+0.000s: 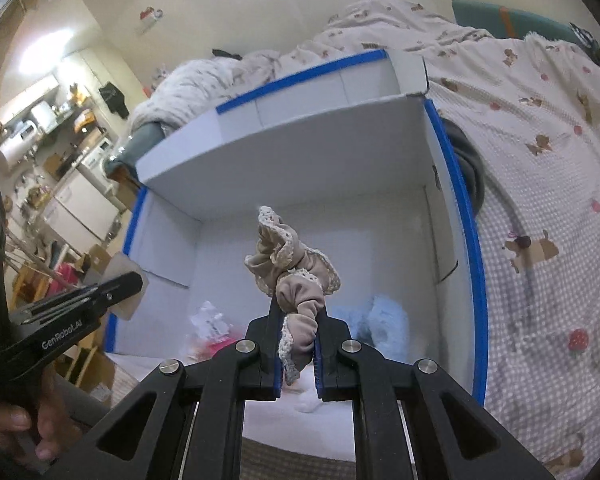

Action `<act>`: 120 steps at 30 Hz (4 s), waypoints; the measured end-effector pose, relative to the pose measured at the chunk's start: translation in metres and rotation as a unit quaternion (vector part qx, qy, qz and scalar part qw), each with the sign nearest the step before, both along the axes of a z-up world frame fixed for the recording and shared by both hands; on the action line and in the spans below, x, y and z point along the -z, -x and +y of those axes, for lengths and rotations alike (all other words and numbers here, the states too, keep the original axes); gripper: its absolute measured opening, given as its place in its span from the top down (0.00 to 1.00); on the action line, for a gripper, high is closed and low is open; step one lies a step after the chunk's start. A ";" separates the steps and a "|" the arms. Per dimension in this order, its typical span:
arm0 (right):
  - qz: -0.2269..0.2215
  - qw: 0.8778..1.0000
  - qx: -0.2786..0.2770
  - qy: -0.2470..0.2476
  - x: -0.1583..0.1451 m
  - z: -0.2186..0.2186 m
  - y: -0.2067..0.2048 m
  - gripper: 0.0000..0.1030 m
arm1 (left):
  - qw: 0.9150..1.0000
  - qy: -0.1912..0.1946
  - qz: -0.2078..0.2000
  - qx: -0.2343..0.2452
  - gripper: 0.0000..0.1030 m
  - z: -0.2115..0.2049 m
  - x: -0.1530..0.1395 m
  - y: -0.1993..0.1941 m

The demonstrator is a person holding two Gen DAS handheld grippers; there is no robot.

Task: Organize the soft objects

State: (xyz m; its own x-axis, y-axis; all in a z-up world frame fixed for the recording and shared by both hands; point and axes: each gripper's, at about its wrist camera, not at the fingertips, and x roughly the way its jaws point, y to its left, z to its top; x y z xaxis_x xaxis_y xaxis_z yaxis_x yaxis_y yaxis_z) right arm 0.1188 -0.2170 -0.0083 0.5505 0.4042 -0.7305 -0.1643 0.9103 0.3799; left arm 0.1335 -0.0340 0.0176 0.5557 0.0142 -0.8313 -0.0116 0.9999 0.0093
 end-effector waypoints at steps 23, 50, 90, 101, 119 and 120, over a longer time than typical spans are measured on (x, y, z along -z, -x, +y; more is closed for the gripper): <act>0.053 0.998 -0.007 -0.037 0.022 0.001 -0.010 0.87 | 0.999 -0.013 0.031 -0.015 0.93 -0.001 0.038 -0.016; 0.038 0.996 0.022 -0.079 0.017 -0.005 -0.012 0.10 | 1.000 -0.007 0.004 -0.019 0.48 0.003 0.021 -0.009; -0.124 0.988 0.058 0.075 -0.040 0.019 0.117 0.00 | 0.990 -0.013 -0.144 -0.006 0.01 0.058 -0.032 0.140; -0.116 0.984 0.072 0.116 -0.022 0.026 0.105 0.00 | 0.991 0.009 -0.129 -0.030 0.01 0.071 -0.012 0.127; -0.121 0.982 0.062 0.129 -0.020 0.033 0.106 0.00 | 0.993 0.013 -0.120 -0.012 0.01 0.064 -0.007 0.125; -0.121 0.982 0.063 0.129 -0.020 0.033 0.105 0.00 | 0.993 0.012 -0.120 -0.011 0.01 0.064 -0.007 0.125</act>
